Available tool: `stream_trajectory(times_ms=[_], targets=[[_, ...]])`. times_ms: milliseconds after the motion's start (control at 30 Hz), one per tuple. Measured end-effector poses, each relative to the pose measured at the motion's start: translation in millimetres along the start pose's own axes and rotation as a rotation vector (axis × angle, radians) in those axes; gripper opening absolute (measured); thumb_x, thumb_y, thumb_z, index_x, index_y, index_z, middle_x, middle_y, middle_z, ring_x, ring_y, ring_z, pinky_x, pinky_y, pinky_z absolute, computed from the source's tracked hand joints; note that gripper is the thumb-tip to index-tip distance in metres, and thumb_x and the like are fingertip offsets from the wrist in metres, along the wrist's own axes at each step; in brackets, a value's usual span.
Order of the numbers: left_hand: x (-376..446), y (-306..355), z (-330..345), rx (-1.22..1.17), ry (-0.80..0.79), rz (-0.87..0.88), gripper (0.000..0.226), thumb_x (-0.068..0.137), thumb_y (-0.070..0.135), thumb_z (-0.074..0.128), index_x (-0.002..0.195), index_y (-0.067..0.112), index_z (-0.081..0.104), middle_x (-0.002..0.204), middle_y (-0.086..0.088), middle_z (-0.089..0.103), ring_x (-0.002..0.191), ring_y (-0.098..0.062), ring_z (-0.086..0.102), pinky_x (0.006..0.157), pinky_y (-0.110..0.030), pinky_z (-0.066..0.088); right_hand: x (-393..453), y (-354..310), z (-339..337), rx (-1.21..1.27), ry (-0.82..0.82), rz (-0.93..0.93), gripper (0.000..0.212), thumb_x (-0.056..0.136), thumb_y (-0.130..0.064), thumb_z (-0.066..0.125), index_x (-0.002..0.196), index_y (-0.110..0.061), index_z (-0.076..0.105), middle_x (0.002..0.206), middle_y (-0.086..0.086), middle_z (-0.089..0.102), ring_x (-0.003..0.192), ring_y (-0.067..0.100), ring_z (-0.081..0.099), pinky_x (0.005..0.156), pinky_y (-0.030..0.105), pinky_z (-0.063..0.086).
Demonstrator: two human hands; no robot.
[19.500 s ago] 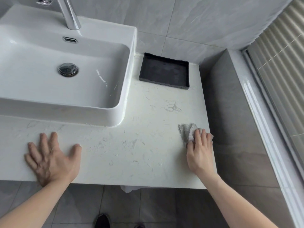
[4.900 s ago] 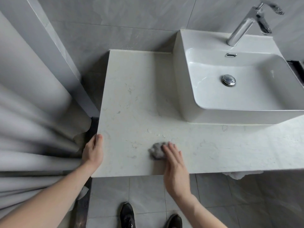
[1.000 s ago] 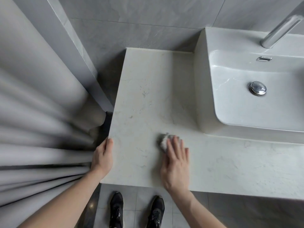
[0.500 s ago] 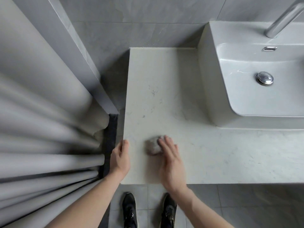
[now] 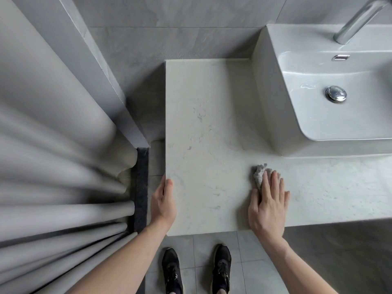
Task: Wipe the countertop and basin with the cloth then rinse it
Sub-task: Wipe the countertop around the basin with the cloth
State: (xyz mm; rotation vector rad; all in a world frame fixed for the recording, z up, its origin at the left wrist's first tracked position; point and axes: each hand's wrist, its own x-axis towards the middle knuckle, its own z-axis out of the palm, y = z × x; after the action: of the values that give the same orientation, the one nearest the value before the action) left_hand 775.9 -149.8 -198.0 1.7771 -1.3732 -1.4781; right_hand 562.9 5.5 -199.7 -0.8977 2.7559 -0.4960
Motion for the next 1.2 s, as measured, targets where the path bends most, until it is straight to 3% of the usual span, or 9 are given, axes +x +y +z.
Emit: stream_trajectory(times_ms=[133,300,400,533,700,800,900,1033,1200], targets=[[6.5,0.1,-0.1,-0.072,-0.027,-0.079,0.035,0.105,0.034,0.045,0.128,0.021,0.068,0.098,0.023,0.065,0.097,-0.002,0.061,0.066,0.0,0.04,-39.3,-43.9,21.5,0.033,-0.036,-0.143,0.063,0.105,-0.033,0.042,0.164,-0.028,0.021,0.174,-0.005,0.006,0.16,0.017,-0.002,0.13,0.047,0.006],[26.7,-3.8,-26.4,-0.23,-0.211,-0.236,0.038,0.101,0.035,0.05,0.119,0.01,0.073,0.112,-0.001,0.076,0.112,-0.021,0.068,0.106,-0.039,0.048,-100.0,-112.5,53.4,0.079,-0.134,-0.408,0.075,0.097,-0.018,0.046,0.165,-0.026,0.015,0.174,-0.002,0.003,0.16,0.02,-0.004,0.128,0.048,0.008],[44.2,-6.1,-48.6,-0.261,-0.246,-0.292,0.055,0.09,0.055,0.054,0.122,0.014,0.072,0.119,-0.006,0.074,0.114,-0.026,0.068,0.11,-0.044,0.045,-130.3,-145.2,72.2,0.111,-0.179,-0.527,0.077,0.087,-0.013,0.043,0.163,-0.023,0.028,0.173,-0.002,0.011,0.161,0.021,0.001,0.127,0.047,0.009],[51.6,10.4,-58.0,-0.224,-0.254,-0.249,0.046,0.1,0.048,0.041,0.132,0.023,0.064,0.129,0.001,0.067,0.118,-0.022,0.064,0.109,-0.046,0.045,-134.4,-144.5,73.7,0.246,-0.253,-0.602,0.071,0.089,-0.004,0.038,0.158,-0.023,0.04,0.17,-0.006,0.021,0.16,0.016,0.011,0.128,0.043,0.014],[50.7,25.0,-36.1,-0.144,-0.256,-0.203,0.037,0.101,0.042,0.044,0.114,0.02,0.071,0.112,0.001,0.074,0.104,-0.02,0.069,0.099,-0.043,0.05,-88.8,-94.0,30.7,0.434,-0.166,-0.378,0.07,0.093,0.014,0.044,0.151,-0.025,0.051,0.164,-0.008,0.037,0.154,0.007,0.029,0.128,0.038,0.023],[45.9,23.2,-20.6,0.046,-0.178,-0.076,0.037,0.098,0.046,0.045,0.113,0.021,0.069,0.106,0.003,0.073,0.105,-0.022,0.066,0.088,-0.034,0.051,-36.0,-50.6,-4.8,0.454,-0.003,-0.15,0.046,0.107,-0.005,0.045,0.148,-0.024,0.056,0.163,-0.007,0.041,0.153,0.007,0.031,0.125,0.038,0.03],[31.5,21.6,-4.3,0.068,-0.08,-0.015,0.035,0.105,0.036,0.041,0.124,0.016,0.063,0.112,-0.001,0.069,0.102,-0.024,0.062,0.07,-0.023,0.043,24.8,-4.5,-33.6,0.331,0.127,0.053,0.046,0.108,-0.01,0.04,0.152,-0.022,0.05,0.166,-0.001,0.035,0.155,0.017,0.029,0.125,0.044,0.03],[21.3,14.6,10.2,0.128,0.021,-0.005,0.046,0.107,0.04,0.033,0.143,0.018,0.053,0.137,-0.006,0.062,0.122,-0.03,0.058,0.084,-0.025,0.036,66.0,37.8,-40.8,0.144,0.096,0.188,0.051,0.108,-0.017,0.034,0.159,-0.021,0.036,0.17,0.003,0.024,0.159,0.025,0.014,0.128,0.046,0.014],[25.3,7.1,11.5,0.135,0.066,0.071,0.046,0.107,0.039,0.034,0.142,0.015,0.055,0.138,-0.008,0.062,0.126,-0.031,0.057,0.093,-0.029,0.042,46.7,4.1,-9.2,0.022,0.119,0.101,0.064,0.097,-0.025,0.034,0.161,-0.021,0.031,0.17,0.002,0.024,0.159,0.026,0.014,0.129,0.045,0.012]])
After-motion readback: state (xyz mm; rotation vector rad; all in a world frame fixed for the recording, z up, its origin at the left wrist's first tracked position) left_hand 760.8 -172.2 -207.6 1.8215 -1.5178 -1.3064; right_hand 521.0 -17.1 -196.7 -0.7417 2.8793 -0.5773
